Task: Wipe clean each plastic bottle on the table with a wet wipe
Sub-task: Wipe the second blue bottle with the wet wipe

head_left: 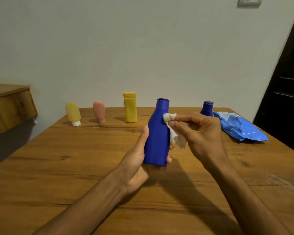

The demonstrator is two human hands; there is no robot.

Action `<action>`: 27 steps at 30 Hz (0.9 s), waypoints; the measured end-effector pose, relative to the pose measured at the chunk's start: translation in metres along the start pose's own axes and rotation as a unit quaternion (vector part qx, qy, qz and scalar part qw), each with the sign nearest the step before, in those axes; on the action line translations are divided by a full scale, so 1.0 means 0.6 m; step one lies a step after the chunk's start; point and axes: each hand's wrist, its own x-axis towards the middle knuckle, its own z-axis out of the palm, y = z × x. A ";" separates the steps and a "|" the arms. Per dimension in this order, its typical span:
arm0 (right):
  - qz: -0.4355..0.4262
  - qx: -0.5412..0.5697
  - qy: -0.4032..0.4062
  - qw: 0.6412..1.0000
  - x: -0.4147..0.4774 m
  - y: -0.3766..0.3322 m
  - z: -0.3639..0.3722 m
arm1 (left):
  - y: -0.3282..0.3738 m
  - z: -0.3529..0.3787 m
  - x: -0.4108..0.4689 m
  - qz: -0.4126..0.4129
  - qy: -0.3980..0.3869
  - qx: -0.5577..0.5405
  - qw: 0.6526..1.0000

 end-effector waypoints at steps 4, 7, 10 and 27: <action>-0.038 -0.036 0.042 0.998 -0.001 0.000 0.001 | -0.008 0.005 0.000 0.009 0.021 0.049 0.999; -0.044 -0.117 -0.037 0.991 -0.004 -0.006 0.007 | 0.002 0.005 0.006 0.034 0.040 0.024 0.998; -0.073 -0.166 -0.054 0.982 -0.008 -0.004 0.015 | 0.004 0.004 0.009 0.041 0.062 -0.015 0.997; -0.103 -0.243 -0.054 0.963 -0.024 -0.009 0.032 | -0.005 0.005 0.010 0.045 0.101 0.021 0.994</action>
